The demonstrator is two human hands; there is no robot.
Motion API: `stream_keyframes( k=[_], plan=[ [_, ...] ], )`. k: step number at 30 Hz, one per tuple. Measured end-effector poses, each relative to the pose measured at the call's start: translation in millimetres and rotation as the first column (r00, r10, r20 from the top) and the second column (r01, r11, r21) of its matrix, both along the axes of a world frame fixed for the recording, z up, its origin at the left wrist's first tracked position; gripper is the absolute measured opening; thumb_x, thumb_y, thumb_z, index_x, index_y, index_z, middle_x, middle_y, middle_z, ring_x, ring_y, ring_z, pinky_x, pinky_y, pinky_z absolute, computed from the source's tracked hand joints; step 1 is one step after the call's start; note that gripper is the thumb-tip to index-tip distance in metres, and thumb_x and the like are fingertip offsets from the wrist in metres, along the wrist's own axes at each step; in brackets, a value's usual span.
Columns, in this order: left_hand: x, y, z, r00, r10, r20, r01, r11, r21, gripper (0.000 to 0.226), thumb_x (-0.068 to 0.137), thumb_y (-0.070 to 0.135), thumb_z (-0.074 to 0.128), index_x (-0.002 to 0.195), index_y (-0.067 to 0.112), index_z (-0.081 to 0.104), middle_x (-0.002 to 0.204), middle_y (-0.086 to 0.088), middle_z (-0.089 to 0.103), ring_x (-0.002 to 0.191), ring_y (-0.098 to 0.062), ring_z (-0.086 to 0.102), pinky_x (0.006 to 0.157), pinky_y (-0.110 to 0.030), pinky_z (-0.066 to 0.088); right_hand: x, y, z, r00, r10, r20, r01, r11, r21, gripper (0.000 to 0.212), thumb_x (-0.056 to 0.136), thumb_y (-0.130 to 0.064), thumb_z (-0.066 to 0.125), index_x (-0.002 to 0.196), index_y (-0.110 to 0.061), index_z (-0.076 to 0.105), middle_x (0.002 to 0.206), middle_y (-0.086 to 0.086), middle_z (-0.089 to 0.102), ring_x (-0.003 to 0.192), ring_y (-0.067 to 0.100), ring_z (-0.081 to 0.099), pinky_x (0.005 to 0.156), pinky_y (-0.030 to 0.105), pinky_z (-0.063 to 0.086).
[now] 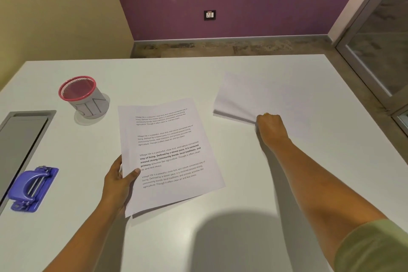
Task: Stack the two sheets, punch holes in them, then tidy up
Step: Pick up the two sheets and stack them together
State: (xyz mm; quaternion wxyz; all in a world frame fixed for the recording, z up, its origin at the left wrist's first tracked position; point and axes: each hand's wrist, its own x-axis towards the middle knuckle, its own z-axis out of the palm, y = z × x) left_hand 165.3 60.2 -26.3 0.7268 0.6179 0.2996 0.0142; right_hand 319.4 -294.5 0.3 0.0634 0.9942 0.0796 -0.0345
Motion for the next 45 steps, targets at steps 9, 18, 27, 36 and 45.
stream_keyframes(
  k=[9, 18, 27, 36, 45],
  plan=[
    [-31, 0, 13, 1.000, 0.020, 0.008, -0.020, 1.000, -0.008, 0.058, 0.086, -0.008, 0.054, 0.137, 0.015, 0.041, 0.119, -0.014, 0.059, 0.101, -0.031, 0.059, 0.092, -0.039, 0.045, -54, 13, 19, 0.998, -0.026, -0.065, 0.030, 0.997, 0.068, 0.025, 0.084, 0.010, 0.043, 0.070, -0.010, 0.048, 0.077, 0.008, 0.050, 0.073, 0.022, 0.048, 0.065, 0.028, 0.036],
    [-87, -1, 25, 0.999, -0.036, -0.005, 0.036, 0.999, 0.032, 0.060, 0.086, -0.005, 0.056, 0.140, 0.015, 0.037, 0.129, -0.016, 0.056, 0.114, -0.035, 0.054, 0.097, -0.045, 0.044, -124, 46, 72, 0.995, -0.098, -0.007, 0.088, 0.853, 0.515, 0.024, 0.082, 0.008, 0.040, 0.079, -0.006, 0.059, 0.076, 0.012, 0.057, 0.075, 0.032, 0.052, 0.060, 0.033, 0.041],
    [-145, -1, 38, 0.997, -0.081, -0.009, 0.081, 0.997, 0.019, 0.057, 0.086, -0.007, 0.054, 0.138, 0.011, 0.039, 0.129, -0.018, 0.056, 0.116, -0.038, 0.054, 0.100, -0.051, 0.042, -174, 56, 173, 0.979, -0.173, 0.103, -0.019, 0.432, 0.902, 0.019, 0.091, -0.017, 0.053, 0.106, -0.016, 0.065, 0.094, -0.003, 0.065, 0.074, 0.011, 0.061, 0.064, 0.019, 0.046],
    [-171, -3, 49, 0.990, -0.133, -0.052, 0.135, 0.990, 0.032, 0.050, 0.088, -0.005, 0.052, 0.133, 0.015, 0.044, 0.115, -0.015, 0.061, 0.097, -0.037, 0.061, 0.086, -0.043, 0.050, -203, 37, 133, 0.861, -0.343, -0.376, 0.396, -0.012, 0.918, 0.018, 0.088, -0.006, 0.057, 0.104, -0.008, 0.064, 0.108, 0.014, 0.069, 0.098, 0.029, 0.065, 0.096, 0.044, 0.050],
    [-177, 0, 41, 0.982, -0.156, -0.105, 0.159, 0.987, 0.028, 0.046, 0.088, -0.004, 0.053, 0.129, 0.015, 0.047, 0.111, -0.014, 0.063, 0.100, -0.038, 0.061, 0.090, -0.047, 0.049, -234, 33, 58, 0.734, -0.423, -0.531, 0.623, 0.110, 0.774, 0.017, 0.088, 0.003, 0.052, 0.098, 0.001, 0.065, 0.110, 0.018, 0.066, 0.103, 0.032, 0.062, 0.089, 0.032, 0.047]
  ],
)
